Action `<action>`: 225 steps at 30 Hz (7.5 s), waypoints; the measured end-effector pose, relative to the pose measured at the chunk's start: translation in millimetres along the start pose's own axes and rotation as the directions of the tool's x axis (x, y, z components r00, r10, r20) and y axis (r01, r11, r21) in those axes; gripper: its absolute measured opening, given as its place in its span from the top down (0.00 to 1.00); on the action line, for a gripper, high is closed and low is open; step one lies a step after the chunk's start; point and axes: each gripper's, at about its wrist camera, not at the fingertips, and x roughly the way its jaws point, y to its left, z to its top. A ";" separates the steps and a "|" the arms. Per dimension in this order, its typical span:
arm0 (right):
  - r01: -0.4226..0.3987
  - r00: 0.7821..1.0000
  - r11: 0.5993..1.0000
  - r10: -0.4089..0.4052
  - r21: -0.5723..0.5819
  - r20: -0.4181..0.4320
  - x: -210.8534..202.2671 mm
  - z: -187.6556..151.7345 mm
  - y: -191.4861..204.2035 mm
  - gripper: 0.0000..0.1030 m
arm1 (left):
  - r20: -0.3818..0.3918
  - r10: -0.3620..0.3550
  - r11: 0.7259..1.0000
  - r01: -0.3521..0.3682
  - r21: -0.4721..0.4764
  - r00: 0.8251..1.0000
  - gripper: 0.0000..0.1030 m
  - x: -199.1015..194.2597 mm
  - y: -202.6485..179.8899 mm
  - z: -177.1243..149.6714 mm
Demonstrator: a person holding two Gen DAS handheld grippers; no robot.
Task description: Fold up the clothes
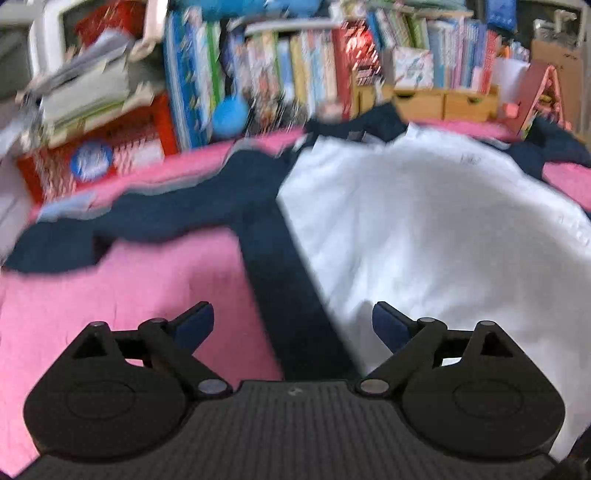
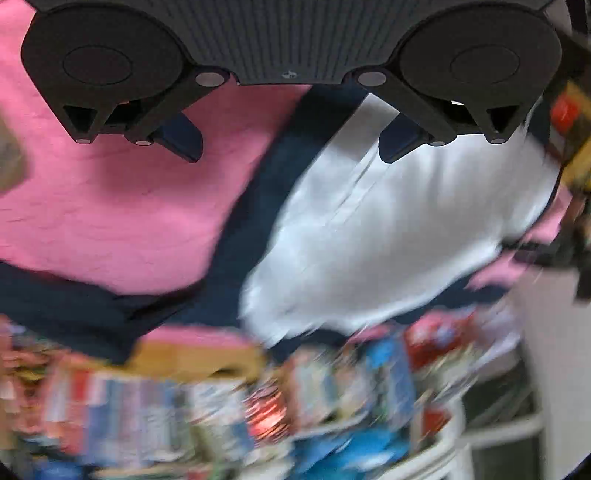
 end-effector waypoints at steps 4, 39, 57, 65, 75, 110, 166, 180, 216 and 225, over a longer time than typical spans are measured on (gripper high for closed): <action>0.170 0.975 0.967 -0.192 0.189 0.107 -0.1 35.0 -42.7 0.00 | 0.029 -0.053 0.998 0.052 0.031 0.998 0.09 26.8 -35.1 30.7; 0.731 0.652 0.568 -0.745 0.377 -0.141 -25.0 61.6 -203.4 0.00 | 0.000 -0.134 0.991 0.134 -0.012 0.991 0.03 102.9 -77.8 44.2; 0.696 0.625 0.687 -0.722 0.208 0.296 38.0 162.8 -165.3 0.91 | -0.002 -0.128 0.992 0.128 -0.020 0.992 0.01 104.0 -78.9 44.2; 0.690 0.567 0.588 -0.801 0.421 0.190 -23.1 121.3 -221.4 0.23 | -0.001 -0.126 0.992 0.126 -0.019 0.992 0.01 104.1 -78.9 44.0; 0.768 0.598 0.516 -0.789 0.378 -0.138 10.6 78.9 -201.7 0.07 | -0.001 -0.122 0.992 0.122 -0.021 0.993 0.01 103.8 -79.2 43.8; 0.156 0.969 0.985 -0.166 -0.072 -0.182 294.9 209.8 63.0 0.62 | 0.005 -0.119 0.991 0.119 -0.055 0.993 0.00 101.5 -79.6 44.3; 0.315 0.944 0.939 -0.325 -0.141 -0.054 465.6 251.7 115.9 0.72 | -0.211 0.534 0.434 -0.480 -0.762 0.819 0.00 70.6 270.8 -25.9; 0.305 0.948 0.944 -0.313 -0.130 -0.053 470.2 248.9 119.5 0.71 | -0.071 0.741 0.477 -0.599 -0.644 0.667 0.94 75.7 308.6 36.6; -0.083 0.990 0.996 0.078 -0.039 -0.120 286.4 211.7 132.5 0.02 | 0.047 0.091 0.989 -0.084 -0.125 0.995 0.32 52.2 34.7 64.0; -0.247 0.959 0.916 0.185 -0.315 -0.214 177.8 124.2 150.3 0.00 | -0.046 -0.041 0.992 0.046 0.118 0.998 0.30 73.2 -63.3 41.0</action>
